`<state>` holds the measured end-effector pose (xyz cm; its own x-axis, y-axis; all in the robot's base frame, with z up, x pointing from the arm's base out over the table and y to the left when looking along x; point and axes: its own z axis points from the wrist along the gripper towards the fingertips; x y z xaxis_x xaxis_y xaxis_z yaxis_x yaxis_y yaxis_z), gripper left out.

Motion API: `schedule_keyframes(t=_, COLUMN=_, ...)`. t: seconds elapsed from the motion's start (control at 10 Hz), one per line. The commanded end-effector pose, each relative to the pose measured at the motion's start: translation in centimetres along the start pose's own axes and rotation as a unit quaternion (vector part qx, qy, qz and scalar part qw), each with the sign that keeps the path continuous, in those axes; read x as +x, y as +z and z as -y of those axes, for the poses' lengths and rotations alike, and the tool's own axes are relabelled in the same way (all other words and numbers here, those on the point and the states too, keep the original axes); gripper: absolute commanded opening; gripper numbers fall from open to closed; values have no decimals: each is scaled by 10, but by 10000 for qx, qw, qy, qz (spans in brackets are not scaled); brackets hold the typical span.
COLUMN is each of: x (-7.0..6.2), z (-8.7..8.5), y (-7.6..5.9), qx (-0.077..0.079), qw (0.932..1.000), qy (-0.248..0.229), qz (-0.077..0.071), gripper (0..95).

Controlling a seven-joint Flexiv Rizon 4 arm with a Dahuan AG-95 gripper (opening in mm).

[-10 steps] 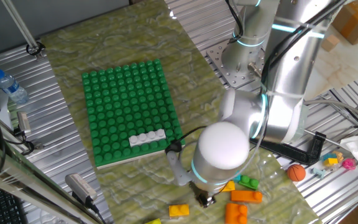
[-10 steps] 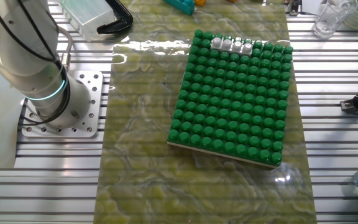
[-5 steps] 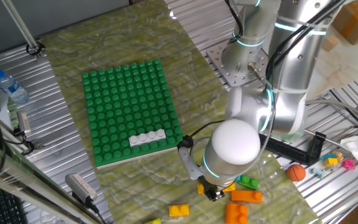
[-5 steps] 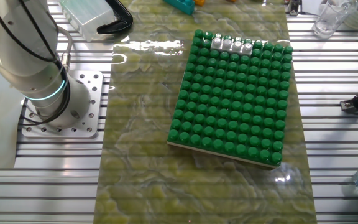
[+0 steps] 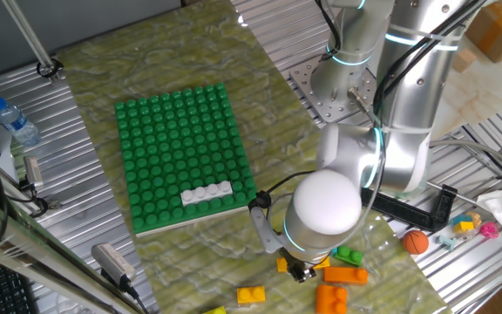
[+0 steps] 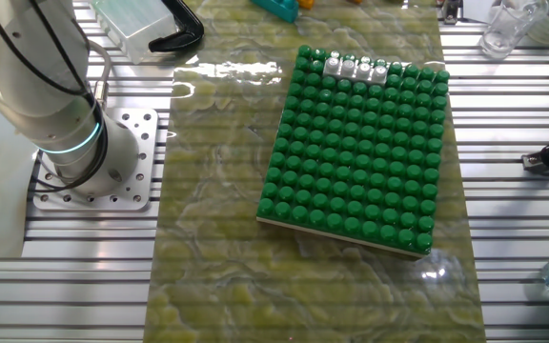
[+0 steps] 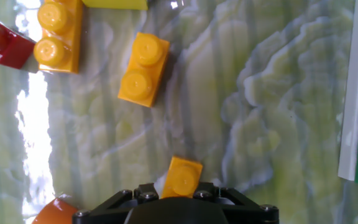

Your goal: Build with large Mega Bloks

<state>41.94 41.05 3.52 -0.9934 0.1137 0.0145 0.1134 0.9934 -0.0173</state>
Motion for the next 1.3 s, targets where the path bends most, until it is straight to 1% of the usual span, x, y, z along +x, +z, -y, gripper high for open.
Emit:
schedule_keyframes(t=0.1, x=1, z=0, y=2, qx=1, qw=10000, qy=18, qz=-32, gripper=190)
schedule_keyframes(t=0.4, x=0, z=0, y=8, qx=-32, qw=10000, qy=48, qz=-38, gripper=190)
schedule_keyframes(t=0.7, x=-1, z=-1, y=3, qx=-29, qw=10000, qy=-26, qz=91, gripper=190)
schedule_keyframes(t=0.9, x=-9, z=-4, y=0, qx=-35, qw=9997, qy=-71, qz=244, gripper=190)
schedule_keyframes(t=1.2, x=-21, z=-10, y=-4, qx=-32, qw=9993, qy=-76, qz=361, gripper=190)
schedule_keyframes(t=1.3, x=-21, z=-10, y=-3, qx=-41, qw=9992, qy=-98, qz=396, gripper=380)
